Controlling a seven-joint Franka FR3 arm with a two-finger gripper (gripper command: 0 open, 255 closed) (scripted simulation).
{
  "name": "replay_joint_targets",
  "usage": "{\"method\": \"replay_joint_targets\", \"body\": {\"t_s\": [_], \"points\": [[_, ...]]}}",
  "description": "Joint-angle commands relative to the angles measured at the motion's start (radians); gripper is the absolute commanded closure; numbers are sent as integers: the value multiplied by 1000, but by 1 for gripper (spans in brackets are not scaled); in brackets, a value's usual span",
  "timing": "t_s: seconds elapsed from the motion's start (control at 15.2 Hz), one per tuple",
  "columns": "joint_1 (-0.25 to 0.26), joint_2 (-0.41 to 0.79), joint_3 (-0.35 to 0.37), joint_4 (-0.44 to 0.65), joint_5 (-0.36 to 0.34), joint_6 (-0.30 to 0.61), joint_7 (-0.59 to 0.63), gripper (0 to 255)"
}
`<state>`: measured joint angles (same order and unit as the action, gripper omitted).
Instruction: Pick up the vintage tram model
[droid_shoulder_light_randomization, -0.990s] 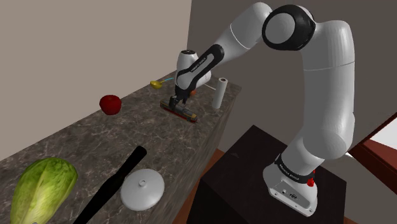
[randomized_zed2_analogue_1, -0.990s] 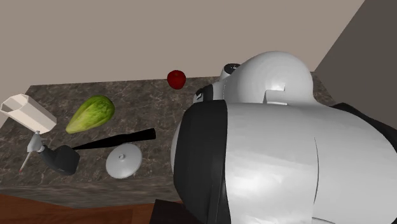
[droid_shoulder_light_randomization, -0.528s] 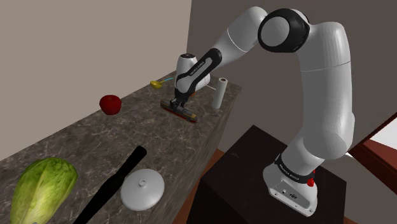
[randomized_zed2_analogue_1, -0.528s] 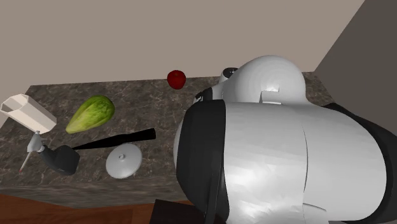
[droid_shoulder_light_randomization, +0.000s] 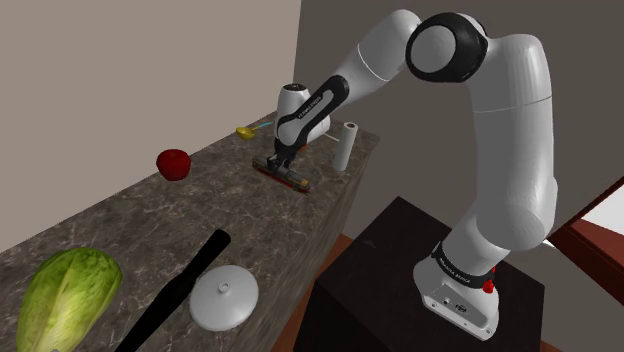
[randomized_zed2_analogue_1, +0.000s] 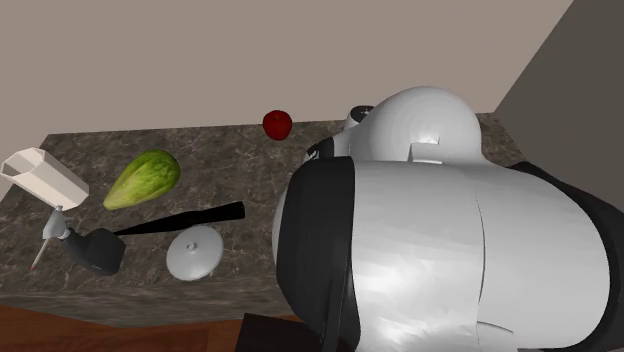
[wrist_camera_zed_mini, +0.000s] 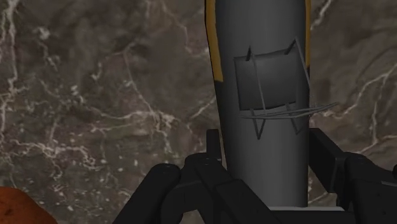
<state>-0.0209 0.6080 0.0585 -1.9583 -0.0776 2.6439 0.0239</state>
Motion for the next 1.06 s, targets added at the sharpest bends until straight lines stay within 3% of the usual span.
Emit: {"method": "replay_joint_targets", "body": {"t_s": [0.0,0.99], "points": [[-1,-17,1,-4,2,-13,-1,255],[-11,-155,14,-16,17,-139,-12,255]]}}
